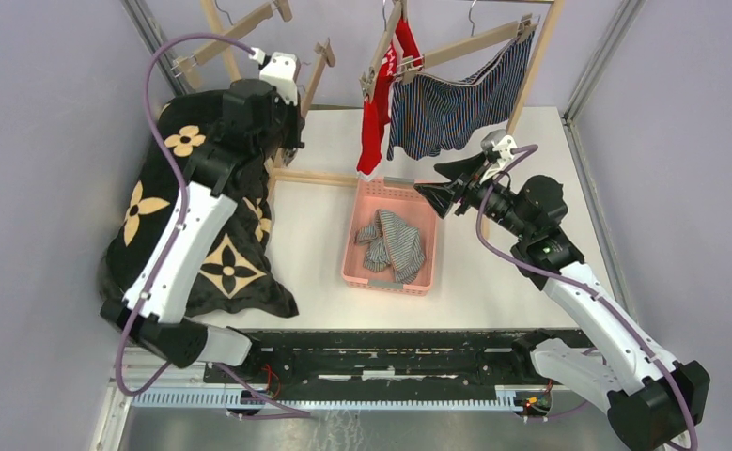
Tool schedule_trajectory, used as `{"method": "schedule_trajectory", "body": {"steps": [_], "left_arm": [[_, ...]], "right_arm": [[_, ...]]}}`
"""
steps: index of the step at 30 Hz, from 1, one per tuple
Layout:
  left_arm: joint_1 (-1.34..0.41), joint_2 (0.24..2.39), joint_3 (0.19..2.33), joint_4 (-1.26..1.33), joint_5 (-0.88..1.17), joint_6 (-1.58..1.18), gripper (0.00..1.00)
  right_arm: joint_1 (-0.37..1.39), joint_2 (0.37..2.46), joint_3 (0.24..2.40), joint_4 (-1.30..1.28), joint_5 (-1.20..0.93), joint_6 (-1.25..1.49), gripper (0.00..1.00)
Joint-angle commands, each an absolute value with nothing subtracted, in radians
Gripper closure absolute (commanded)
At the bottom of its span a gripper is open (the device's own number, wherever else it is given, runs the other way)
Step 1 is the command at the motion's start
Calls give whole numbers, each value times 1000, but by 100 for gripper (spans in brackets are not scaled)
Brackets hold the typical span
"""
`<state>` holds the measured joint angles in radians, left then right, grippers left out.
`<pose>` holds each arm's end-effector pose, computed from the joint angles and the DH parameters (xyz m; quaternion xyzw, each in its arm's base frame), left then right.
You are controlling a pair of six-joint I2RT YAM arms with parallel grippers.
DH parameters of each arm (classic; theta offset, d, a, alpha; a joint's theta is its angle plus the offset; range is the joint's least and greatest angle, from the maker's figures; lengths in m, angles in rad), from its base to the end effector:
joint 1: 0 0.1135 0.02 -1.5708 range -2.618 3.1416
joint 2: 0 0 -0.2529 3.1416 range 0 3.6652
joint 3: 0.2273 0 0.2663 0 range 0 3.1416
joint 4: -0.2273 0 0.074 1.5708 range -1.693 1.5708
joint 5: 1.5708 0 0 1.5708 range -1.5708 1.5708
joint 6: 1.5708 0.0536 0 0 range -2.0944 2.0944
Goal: Remove the underwear clipped to the hanger
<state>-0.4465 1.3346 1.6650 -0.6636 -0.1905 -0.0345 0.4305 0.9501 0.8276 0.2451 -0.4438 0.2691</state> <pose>0.2808 -0.1232 0.4589 0.1119 0.8050 -0.0623 0.5793 0.2260 0.1291 0.3621 -0.2164 0.6308 0.3874 0.6365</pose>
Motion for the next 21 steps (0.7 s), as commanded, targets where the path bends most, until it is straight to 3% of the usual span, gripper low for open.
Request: {"method": "schedule_trajectory", "body": {"steps": [1,21], "left_arm": [[-377,1420,1859,-586,-99,19,97],[-291,1591,2058,-408,16,-35,97]], "right_arm": [[435,965,834,259,-444,256,28],[436,1011,818,311,-465,270,30]]}}
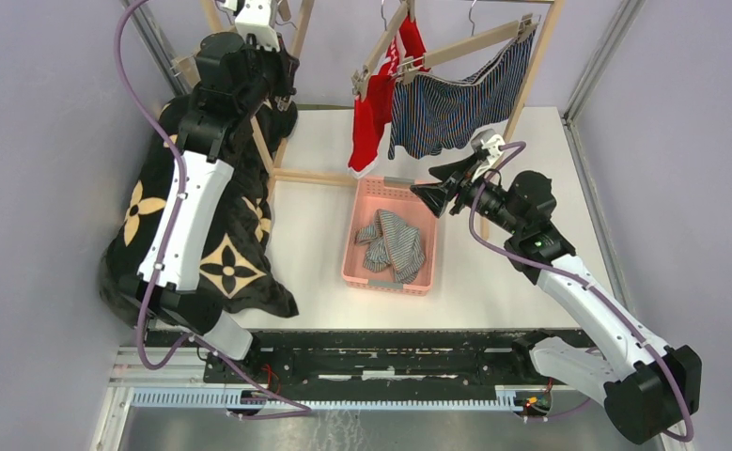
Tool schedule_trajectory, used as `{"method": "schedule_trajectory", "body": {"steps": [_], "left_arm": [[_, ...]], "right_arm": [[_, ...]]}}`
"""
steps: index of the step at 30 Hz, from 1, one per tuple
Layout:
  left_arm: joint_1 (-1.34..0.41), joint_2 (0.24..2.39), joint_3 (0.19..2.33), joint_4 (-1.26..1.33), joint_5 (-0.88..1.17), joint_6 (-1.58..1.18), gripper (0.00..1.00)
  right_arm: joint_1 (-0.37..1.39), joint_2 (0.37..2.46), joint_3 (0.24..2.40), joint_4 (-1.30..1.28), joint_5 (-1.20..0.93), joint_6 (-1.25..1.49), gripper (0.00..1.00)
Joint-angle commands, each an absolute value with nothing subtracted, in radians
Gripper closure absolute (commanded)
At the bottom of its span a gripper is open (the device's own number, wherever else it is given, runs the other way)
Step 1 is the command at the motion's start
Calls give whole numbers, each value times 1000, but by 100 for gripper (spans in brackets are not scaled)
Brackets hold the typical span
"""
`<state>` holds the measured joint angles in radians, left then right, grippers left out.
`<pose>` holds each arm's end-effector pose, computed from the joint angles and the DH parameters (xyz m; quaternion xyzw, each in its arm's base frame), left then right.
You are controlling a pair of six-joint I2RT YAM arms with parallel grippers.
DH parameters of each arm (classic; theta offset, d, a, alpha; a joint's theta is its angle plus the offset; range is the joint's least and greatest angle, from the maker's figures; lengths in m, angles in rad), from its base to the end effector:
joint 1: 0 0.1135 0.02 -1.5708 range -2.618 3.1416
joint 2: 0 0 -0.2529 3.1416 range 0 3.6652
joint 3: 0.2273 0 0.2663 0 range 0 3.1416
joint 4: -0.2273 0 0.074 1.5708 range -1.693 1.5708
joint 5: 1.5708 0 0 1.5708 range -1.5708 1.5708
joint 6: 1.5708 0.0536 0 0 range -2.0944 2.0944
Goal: Remove the underwear clipped to the hanger
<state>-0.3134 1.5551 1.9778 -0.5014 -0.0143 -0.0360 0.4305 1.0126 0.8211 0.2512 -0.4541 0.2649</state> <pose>0.3382 -0.1088 0.5175 0.0967 0.7280 -0.1128 0.6693 0.2393 0.1358 0.3448 -0.2185 0.6522 0.3868 0.6142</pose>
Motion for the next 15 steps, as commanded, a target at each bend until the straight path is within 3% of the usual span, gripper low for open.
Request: {"method": "schedule_trajectory", "body": {"steps": [1,15], "left_arm": [[-286,1603,2074,-411,18,-39,97],[-228,1690,2162,-353,56,-103,97]], "right_arm": [[436,1011,817,310,-465,269,30],[436,1011,801,329,-469,276,31]]}}
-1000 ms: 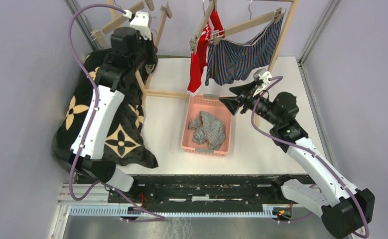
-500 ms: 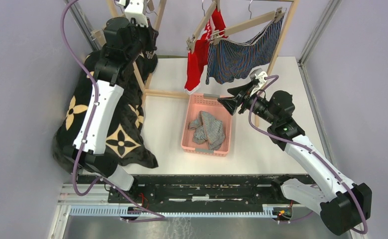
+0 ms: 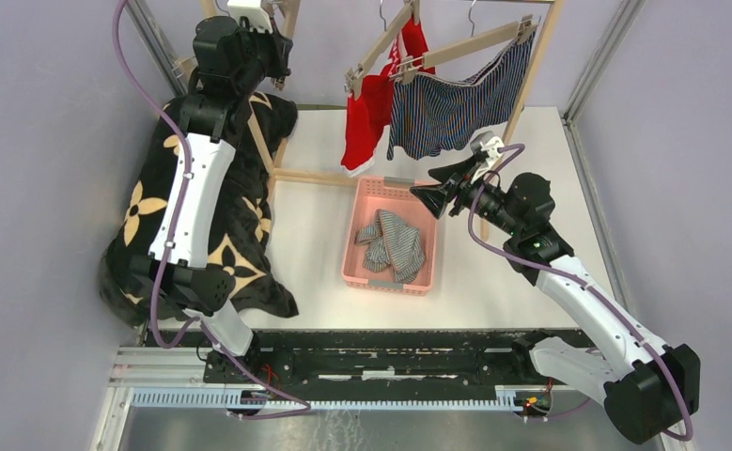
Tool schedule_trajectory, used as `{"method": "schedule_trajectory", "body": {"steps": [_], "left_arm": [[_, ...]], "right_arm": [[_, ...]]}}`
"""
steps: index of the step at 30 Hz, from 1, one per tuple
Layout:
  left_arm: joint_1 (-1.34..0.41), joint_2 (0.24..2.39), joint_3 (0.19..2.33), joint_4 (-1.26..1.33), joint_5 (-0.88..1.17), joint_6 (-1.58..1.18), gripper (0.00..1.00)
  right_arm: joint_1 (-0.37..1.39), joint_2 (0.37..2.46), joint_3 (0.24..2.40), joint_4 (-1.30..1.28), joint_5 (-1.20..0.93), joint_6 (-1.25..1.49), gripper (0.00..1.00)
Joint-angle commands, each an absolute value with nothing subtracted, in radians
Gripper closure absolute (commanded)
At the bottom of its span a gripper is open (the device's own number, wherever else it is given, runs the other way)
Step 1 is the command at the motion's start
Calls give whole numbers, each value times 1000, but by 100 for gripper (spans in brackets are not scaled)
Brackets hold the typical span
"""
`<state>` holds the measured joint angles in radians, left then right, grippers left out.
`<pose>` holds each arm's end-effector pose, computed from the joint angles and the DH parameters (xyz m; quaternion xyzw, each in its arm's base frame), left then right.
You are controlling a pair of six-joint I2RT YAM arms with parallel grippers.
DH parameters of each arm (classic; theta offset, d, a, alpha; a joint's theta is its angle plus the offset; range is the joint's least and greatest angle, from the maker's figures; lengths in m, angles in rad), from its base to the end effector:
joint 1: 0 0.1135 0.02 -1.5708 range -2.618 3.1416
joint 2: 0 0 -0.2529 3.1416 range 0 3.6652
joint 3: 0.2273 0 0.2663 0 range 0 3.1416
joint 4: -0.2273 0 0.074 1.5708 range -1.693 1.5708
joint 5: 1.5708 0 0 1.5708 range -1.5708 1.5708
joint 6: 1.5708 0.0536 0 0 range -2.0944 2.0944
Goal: Remove the underwear clipped to the hanger
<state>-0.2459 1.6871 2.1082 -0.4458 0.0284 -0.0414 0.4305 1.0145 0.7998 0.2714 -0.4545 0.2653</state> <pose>0.3771 -0.0962 0.5224 0.0829 0.7110 -0.1100 0.6896 0.2398 0.1360 0.3385 -0.2184 0.6533 0.3869 0.6130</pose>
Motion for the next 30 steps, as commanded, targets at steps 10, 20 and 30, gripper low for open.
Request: {"method": "schedule_trajectory", "body": {"steps": [10,20,30], "left_arm": [[-225,1729,2166,-366,-2,-111,97],[-226,1678,2005,-335,13,-112,84],[-225,1428,1733,-87,39,-93,27]], "right_arm": [[437,1030,794,362,-489,296,31],[436,1031,785,382,-499,304,31],[442,1058,787,403,-532,313,31]]}}
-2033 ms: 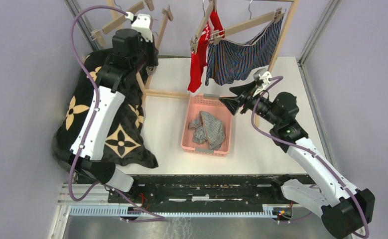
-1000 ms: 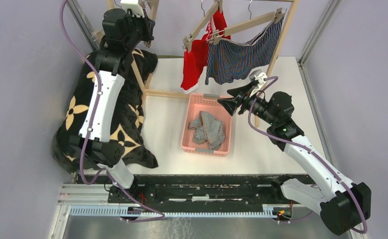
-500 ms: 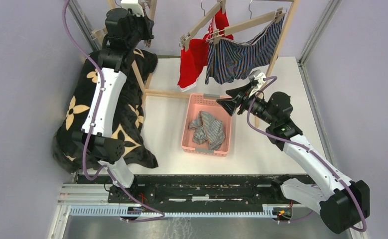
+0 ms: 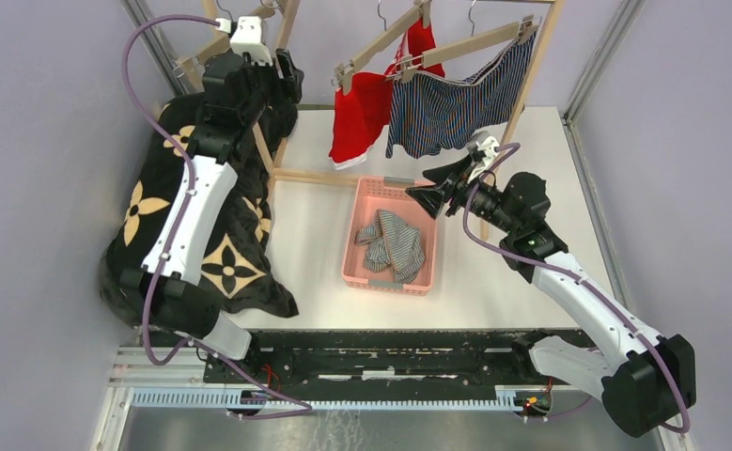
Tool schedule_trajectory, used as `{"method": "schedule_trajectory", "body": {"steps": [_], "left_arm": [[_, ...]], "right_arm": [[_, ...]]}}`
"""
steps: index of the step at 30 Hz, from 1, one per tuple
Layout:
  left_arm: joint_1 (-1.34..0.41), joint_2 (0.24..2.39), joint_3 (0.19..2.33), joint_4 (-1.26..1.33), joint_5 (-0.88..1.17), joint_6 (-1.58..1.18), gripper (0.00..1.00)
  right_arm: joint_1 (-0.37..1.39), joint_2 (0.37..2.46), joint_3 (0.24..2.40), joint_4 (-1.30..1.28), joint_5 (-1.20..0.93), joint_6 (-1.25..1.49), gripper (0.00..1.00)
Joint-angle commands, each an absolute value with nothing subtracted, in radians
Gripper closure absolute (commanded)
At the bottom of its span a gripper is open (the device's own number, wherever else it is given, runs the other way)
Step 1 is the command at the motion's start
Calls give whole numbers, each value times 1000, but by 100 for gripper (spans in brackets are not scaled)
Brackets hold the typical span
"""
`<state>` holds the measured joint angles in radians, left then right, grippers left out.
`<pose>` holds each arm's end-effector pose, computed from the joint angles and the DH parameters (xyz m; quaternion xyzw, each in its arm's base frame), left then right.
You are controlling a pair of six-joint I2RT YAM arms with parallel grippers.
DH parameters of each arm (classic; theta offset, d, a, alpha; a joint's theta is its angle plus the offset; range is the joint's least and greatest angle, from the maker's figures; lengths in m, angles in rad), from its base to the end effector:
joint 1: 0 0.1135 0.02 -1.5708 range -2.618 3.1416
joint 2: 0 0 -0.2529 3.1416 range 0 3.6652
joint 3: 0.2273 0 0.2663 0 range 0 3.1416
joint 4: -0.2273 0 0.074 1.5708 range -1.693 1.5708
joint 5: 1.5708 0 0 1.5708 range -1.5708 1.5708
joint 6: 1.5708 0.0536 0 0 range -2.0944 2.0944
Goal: Remove the underwear clipped to the hanger
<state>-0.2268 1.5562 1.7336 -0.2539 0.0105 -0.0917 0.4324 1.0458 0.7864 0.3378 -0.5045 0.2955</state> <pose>0.3782 -0.0879 0.4615 0.0531 0.7317 -0.1116 0.6703 0.2433 0.1408 0.3333 -0.2278 0.6433 0.4114 0.6042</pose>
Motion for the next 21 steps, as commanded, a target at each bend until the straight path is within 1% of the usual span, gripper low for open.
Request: {"method": "schedule_trajectory", "body": {"steps": [1,6,10,13,17,21], "left_arm": [[-225,1411,1732,-82,48,-88,27],[-228,1295,1700,-75,69,-89,27],[-231,1207,1656,-65,88,-96,29],[-234,1174,1662,-67,131,-104,31],[-241,1191,1708,-62,206,-116,31],[-297,1301,1812,-113,265,-83,33]], "right_arm": [[443,1062,786,409,-534,316,31],[449,1071,788,416,-544,322,31],[453,1070,791,413,-544,320,31],[459,1069,794,411,-544,321,31],[470,1063,796,411,-542,320,32],[480,1052,794,411,-540,320,32]]}}
